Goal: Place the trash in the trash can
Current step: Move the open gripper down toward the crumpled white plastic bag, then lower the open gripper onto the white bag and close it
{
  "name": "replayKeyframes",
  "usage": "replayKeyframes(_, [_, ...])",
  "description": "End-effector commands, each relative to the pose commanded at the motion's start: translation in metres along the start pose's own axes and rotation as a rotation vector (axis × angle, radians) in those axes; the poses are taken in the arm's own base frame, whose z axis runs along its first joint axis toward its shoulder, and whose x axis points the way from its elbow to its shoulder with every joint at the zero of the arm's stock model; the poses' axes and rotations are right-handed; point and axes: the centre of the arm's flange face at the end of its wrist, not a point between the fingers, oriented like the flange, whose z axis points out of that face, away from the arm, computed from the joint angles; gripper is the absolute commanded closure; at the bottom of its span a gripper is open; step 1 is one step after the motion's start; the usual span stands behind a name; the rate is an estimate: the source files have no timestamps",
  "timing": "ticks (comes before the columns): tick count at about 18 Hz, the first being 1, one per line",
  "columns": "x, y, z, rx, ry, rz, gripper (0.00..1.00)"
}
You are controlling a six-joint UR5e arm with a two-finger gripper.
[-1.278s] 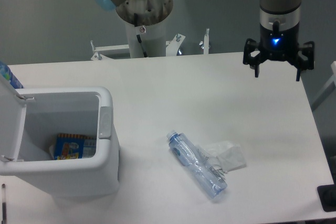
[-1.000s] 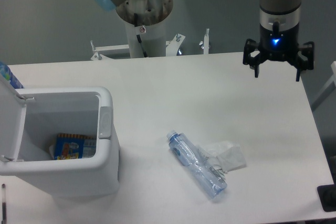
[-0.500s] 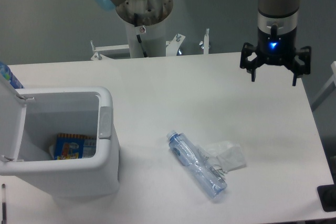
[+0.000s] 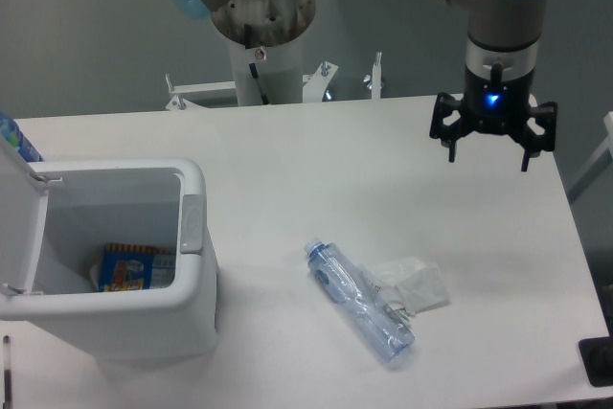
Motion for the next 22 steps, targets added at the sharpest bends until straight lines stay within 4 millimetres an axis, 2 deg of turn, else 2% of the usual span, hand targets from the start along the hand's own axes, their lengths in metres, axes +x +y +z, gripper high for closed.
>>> replayKeyframes(2, [0.003,0.001,0.010,0.000,0.002,-0.002,0.00])
replayKeyframes(5, [0.012,-0.011,0.027,-0.006,0.025,-0.016,0.00])
replayKeyframes(11, [0.020,-0.029,0.073,-0.015,0.051,-0.079,0.00])
replayKeyframes(17, [0.017,-0.041,0.132,-0.027,0.079,-0.156,0.00])
replayKeyframes(22, [0.002,-0.050,0.179,-0.014,0.088,-0.170,0.00])
